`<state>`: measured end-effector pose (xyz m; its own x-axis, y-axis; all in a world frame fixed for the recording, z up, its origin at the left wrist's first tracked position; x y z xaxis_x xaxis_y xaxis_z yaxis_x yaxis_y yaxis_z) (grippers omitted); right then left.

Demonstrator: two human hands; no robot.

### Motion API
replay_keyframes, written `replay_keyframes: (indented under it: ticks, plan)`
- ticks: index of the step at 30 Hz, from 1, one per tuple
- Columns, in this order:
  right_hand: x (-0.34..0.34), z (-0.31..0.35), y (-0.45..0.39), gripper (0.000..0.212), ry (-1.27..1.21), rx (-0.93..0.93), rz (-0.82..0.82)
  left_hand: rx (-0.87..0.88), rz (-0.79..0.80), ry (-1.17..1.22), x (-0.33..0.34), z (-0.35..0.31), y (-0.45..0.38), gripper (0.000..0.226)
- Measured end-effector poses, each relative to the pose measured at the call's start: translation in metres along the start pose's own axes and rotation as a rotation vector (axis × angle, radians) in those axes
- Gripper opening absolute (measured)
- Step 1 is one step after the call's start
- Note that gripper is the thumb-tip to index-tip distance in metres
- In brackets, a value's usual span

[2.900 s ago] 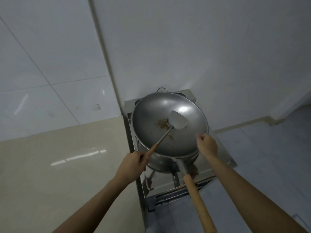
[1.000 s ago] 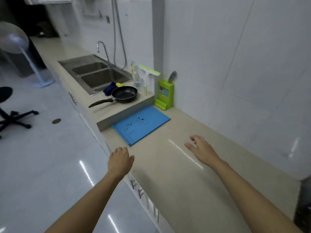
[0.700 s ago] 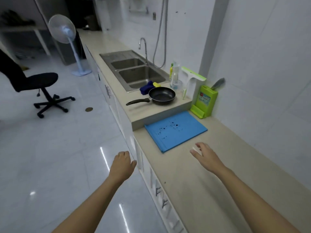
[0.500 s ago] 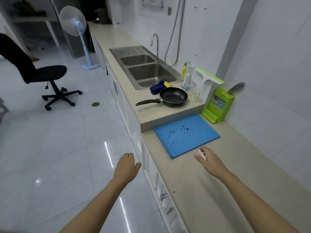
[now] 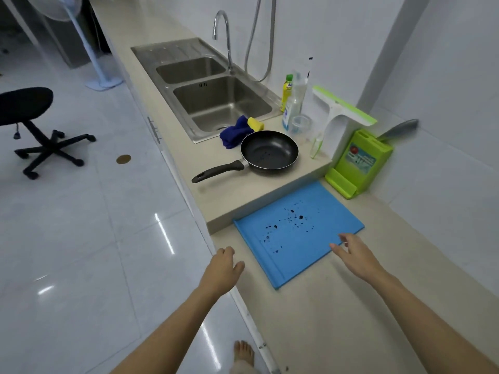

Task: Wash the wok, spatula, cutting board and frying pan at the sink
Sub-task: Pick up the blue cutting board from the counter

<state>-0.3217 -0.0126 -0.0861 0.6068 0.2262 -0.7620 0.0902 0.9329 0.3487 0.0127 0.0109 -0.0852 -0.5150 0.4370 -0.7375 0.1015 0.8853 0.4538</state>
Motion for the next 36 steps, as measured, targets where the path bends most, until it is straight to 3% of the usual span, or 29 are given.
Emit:
replay_keyframes:
  ticks: [10, 16, 20, 25, 30, 36]
  plan:
    - [-0.025, -0.047, -0.096, 0.054, -0.044, 0.122, -0.042, -0.157, 0.265, 0.027, 0.022, 0.008, -0.08, 0.043]
    - [-0.037, -0.07, -0.153, 0.062, 0.034, 0.198, -0.085, -0.303, 0.28, 0.451, 0.038, 0.007, -0.098, 0.012]
    - [-0.031, -0.077, -0.179, 0.062, 0.145, 0.263, -0.061, -0.407, 0.312, 0.635, 0.05, 0.01, -0.1, 0.013]
    - [-0.031, -0.085, -0.187, 0.055, 0.241, 0.271, -0.128, -0.454, 0.34, 0.674, 0.06, 0.013, -0.112, 0.006]
    - [-0.031, -0.098, -0.187, 0.048, 0.258, 0.234, -0.155, -0.513, 0.331, 0.688, 0.066, 0.016, -0.118, 0.023]
    - [-0.029, -0.107, -0.166, 0.047, 0.137, 0.265, -0.206, -0.515, 0.328, 0.591, 0.066, 0.017, -0.116, 0.027]
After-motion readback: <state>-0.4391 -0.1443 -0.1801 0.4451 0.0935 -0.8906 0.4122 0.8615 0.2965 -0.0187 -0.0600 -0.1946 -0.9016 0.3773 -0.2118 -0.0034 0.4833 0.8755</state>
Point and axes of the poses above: each hand's wrist, its own y-axis away from the middle knuckle, its own x-axis out of the palm, z = x × y, the point moved 10 cm from there along -y, towards the middle knuckle, and after that the axes turned 4 degrees about z, right-handed, at the moved point
